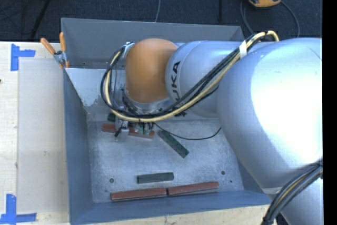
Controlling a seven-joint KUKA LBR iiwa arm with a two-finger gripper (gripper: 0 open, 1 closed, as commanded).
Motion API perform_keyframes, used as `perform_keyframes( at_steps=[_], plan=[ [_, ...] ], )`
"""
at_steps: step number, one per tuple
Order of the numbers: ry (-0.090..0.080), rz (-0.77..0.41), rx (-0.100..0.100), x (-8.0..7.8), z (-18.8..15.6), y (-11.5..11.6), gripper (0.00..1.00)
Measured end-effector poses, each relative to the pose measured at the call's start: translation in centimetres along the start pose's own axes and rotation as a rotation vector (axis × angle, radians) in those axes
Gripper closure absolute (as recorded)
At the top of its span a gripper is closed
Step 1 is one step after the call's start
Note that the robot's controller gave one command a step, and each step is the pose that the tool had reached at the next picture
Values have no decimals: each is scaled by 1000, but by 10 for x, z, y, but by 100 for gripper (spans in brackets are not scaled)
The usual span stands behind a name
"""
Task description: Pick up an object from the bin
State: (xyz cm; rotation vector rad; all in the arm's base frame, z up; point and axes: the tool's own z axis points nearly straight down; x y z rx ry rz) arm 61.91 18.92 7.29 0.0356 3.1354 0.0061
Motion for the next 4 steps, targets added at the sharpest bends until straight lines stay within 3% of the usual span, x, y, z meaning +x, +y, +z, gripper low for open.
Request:
perform_keyframes(
  at_steps=[1,2,3,4],
  plan=[
    [8,1,2,3,3,-1,0],
    [4,3,0,1,1,0,100],
    [4,4,0,1,1,0,100],
    [4,19,3,2,-138,-9,100]
  ],
)
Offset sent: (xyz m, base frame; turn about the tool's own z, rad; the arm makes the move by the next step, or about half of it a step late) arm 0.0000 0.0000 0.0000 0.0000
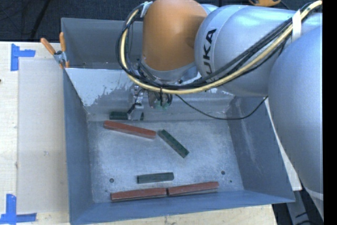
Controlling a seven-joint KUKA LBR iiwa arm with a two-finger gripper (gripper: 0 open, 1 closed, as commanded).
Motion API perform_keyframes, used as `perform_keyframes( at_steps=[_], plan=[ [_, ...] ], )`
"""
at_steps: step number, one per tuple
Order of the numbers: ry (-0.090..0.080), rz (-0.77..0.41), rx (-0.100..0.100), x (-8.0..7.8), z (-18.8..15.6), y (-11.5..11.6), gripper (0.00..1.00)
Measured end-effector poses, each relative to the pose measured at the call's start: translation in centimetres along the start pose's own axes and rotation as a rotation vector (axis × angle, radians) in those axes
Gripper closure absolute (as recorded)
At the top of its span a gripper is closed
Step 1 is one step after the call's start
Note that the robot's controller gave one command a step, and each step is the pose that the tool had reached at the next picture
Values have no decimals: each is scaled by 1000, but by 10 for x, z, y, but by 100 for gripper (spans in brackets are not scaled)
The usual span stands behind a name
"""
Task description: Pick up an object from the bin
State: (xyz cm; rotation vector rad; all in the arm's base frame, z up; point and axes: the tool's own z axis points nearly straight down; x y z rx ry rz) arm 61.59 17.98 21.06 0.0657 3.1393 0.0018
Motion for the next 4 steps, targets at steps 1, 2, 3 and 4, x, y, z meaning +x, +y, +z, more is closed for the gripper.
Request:
perform_keyframes(
  at_steps=[1,2,3,4],
  plan=[
    [0,0,0,0,0,0,100],
    [3,-76,1,9,64,44,0],
    [2,-76,1,8,64,44,0],
    [1,-78,1,0,53,35,0]
  ],
)
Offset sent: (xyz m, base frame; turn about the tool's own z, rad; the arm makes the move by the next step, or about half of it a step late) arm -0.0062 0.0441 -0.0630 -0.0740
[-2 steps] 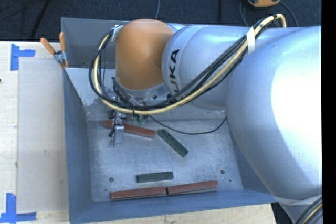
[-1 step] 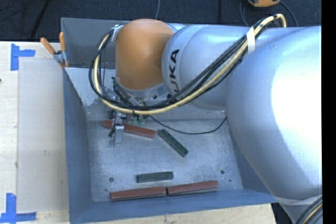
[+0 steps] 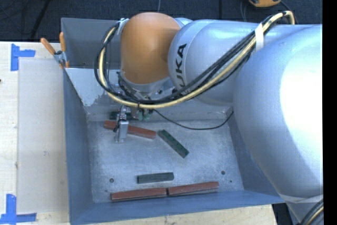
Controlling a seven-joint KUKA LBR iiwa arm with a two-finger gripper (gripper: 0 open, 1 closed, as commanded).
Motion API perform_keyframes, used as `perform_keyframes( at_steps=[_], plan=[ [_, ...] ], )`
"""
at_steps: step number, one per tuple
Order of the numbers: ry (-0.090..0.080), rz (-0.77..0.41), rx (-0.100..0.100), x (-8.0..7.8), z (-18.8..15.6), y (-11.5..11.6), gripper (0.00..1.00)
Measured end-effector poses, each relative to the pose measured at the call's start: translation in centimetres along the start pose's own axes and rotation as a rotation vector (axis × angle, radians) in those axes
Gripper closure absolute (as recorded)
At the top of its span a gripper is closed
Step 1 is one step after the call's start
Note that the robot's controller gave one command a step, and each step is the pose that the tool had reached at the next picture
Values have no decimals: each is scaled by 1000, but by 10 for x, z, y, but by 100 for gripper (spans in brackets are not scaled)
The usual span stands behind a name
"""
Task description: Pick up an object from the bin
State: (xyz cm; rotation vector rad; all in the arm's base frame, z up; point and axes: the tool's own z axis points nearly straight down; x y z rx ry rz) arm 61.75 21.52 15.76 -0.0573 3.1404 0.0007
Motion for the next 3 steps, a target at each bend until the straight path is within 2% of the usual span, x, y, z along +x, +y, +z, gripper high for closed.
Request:
perform_keyframes(
  at_steps=[1,2,3],
  plan=[
    [-8,56,-2,-5,46,0,0],
    [0,79,0,17,87,-39,100],
    [0,79,0,17,87,-39,100]
  ],
)
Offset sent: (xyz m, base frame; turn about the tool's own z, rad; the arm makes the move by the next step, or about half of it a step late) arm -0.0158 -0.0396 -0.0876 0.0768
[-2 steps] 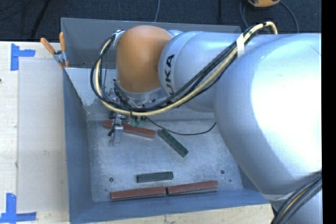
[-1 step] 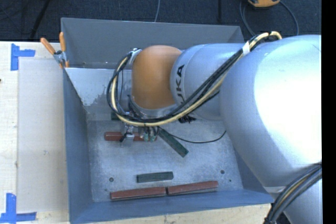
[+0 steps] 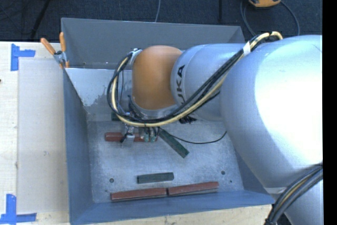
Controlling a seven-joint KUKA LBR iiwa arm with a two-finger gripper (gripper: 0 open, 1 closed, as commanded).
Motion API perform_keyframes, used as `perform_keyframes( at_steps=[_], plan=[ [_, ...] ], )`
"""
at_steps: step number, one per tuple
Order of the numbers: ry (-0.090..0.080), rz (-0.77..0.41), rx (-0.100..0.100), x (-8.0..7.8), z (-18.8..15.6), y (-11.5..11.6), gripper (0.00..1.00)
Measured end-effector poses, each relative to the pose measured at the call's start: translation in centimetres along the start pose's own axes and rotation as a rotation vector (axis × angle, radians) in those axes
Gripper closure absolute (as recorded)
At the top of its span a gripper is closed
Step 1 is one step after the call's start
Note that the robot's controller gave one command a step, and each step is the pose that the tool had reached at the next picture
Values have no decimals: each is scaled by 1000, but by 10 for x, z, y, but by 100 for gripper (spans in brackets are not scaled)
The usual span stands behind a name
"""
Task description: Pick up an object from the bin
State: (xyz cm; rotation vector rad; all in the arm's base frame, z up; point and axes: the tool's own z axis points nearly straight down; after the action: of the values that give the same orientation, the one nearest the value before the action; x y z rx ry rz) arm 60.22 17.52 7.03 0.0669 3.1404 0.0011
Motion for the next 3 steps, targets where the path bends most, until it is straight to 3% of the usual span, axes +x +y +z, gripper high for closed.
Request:
perform_keyframes(
  at_steps=[1,2,3],
  plan=[
    [1,19,-1,-9,0,0,100],
    [0,33,-2,-17,0,-22,100],
    [-1,61,0,-17,-1,-29,100]
  ],
)
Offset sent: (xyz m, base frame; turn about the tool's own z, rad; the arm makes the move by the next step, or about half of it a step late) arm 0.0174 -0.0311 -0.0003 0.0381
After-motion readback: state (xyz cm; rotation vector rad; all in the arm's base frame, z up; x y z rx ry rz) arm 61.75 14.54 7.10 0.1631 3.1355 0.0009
